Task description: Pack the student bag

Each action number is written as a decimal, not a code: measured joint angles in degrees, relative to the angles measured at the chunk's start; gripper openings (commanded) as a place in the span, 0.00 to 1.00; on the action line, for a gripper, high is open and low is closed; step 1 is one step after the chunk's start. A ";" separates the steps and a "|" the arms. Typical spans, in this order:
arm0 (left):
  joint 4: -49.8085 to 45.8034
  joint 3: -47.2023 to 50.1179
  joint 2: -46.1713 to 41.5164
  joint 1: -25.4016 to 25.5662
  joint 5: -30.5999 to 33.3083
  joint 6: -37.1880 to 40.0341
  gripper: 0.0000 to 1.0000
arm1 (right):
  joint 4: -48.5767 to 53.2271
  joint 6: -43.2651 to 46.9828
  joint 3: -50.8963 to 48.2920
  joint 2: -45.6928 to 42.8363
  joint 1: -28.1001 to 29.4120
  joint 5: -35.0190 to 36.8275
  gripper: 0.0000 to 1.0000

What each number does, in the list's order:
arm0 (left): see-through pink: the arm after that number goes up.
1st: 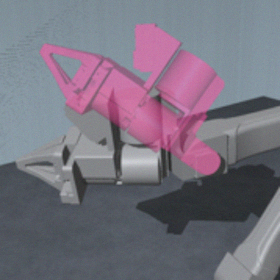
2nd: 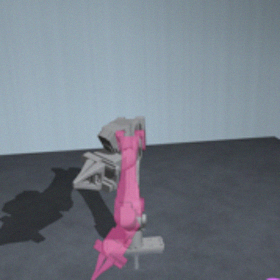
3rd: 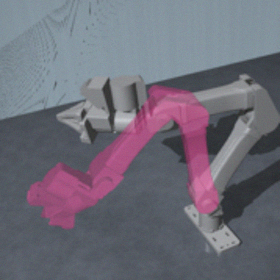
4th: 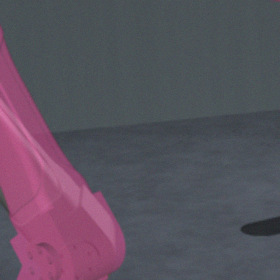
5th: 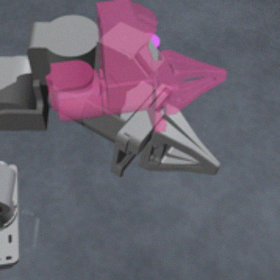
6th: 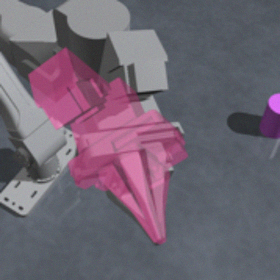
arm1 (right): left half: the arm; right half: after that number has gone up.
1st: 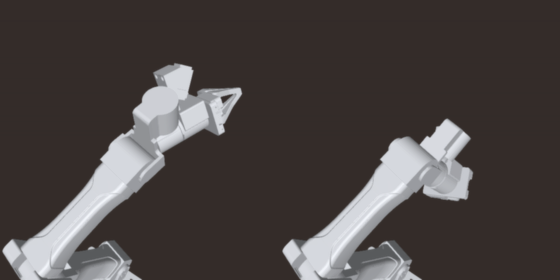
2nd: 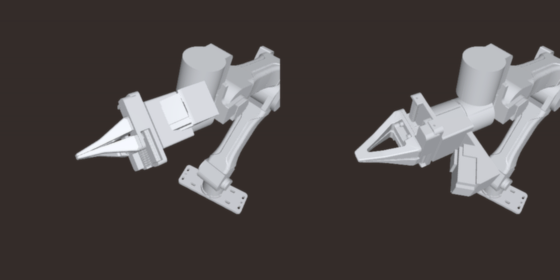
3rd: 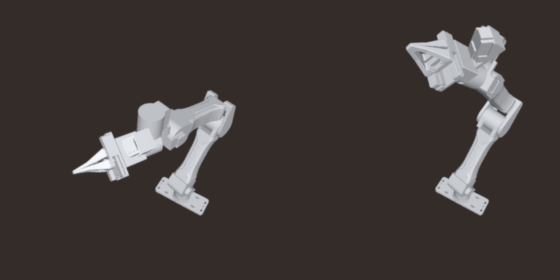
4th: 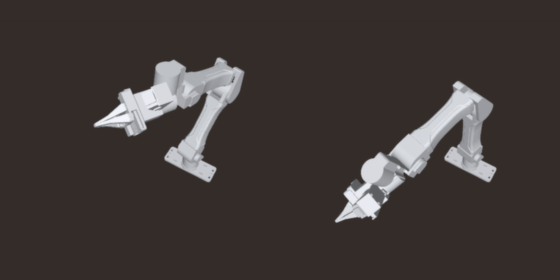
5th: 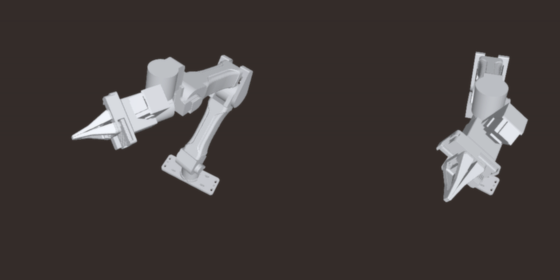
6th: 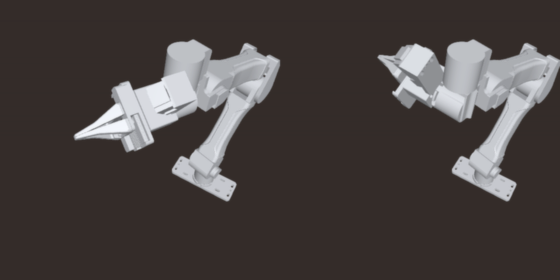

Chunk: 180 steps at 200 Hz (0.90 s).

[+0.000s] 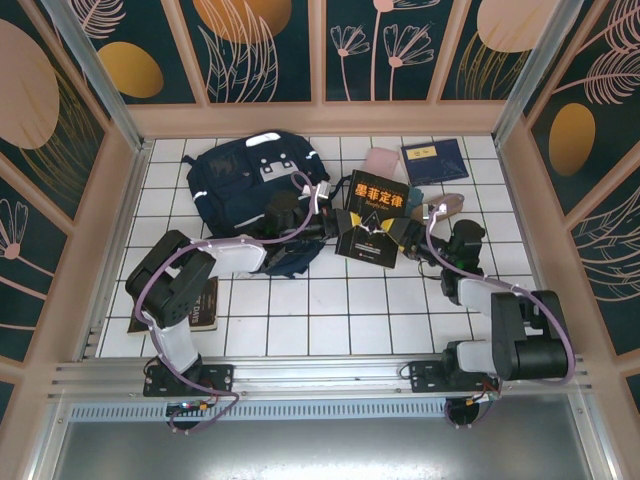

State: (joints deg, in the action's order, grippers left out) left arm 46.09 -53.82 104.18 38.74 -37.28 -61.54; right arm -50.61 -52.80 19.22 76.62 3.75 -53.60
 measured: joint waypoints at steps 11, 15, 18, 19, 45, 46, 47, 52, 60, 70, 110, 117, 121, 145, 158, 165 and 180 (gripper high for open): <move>0.37 0.00 0.00 0.00 -0.44 -0.70 0.00 | -0.17 0.00 0.00 1.27 0.00 0.02 0.93; 0.50 0.00 0.00 0.00 -0.66 -0.94 0.00 | -0.46 -0.24 0.00 1.81 0.00 0.02 0.96; 0.79 0.00 0.00 0.00 -0.87 -1.25 0.00 | -0.55 -0.13 0.00 2.10 0.00 -0.02 0.97; 0.83 0.00 0.00 0.00 -0.92 -1.25 0.00 | -0.61 -0.11 0.00 2.19 0.00 0.00 0.97; 3.74 0.00 0.00 0.00 -2.25 -4.33 0.00 | -4.24 -2.29 0.00 5.01 0.17 -0.33 0.99; 3.82 0.00 0.00 0.00 -2.29 -4.39 0.00 | -4.33 -2.29 0.00 5.07 0.17 -0.33 0.99; 3.91 0.00 0.00 0.00 -2.34 -4.44 0.00 | -4.57 -2.47 0.00 5.18 0.17 -0.35 0.99; 4.66 0.00 0.00 0.00 -2.62 -5.07 0.00 | -5.38 -3.08 0.00 5.60 0.22 -0.50 0.99; 5.84 0.00 0.00 0.00 -2.95 -5.95 0.00 | -6.78 -3.87 0.00 6.14 0.33 -0.66 0.99; 7.32 0.00 0.00 0.00 -3.30 -7.13 0.00 | -8.61 -5.14 0.00 6.64 0.42 -1.01 0.99; 12.07 0.00 0.70 -0.11 -4.33 -10.60 0.00 | -15.23 -10.38 0.00 7.67 1.18 -2.34 0.99; 12.50 0.00 0.94 -0.13 -4.35 -10.73 0.00 | -16.55 -11.39 0.00 7.89 1.38 -2.69 0.99; 12.57 0.00 1.05 -0.13 -4.33 -10.75 0.00 | -17.16 -12.04 0.00 7.93 1.57 -2.99 0.99; 12.52 0.00 1.66 -0.24 -4.35 -10.23 0.00 | -19.47 -14.29 0.00 7.74 2.16 -3.98 0.96; 11.50 0.00 1.70 -0.50 -4.31 -8.94 0.00 | -19.39 -14.86 0.00 6.75 2.25 -4.24 0.92; 10.60 0.00 1.70 -0.81 -4.26 -8.02 0.00 | -18.78 -14.91 0.00 5.77 2.25 -4.39 0.89; 8.26 0.00 1.70 -1.40 -4.22 -5.77 0.00 | -16.02 -13.84 0.00 2.62 2.25 -4.35 0.85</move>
State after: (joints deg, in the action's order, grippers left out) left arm 54.35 -53.82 105.89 37.34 -41.50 -67.31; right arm -66.63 -66.63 19.22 79.24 6.00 -57.95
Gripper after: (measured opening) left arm 0.179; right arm 0.878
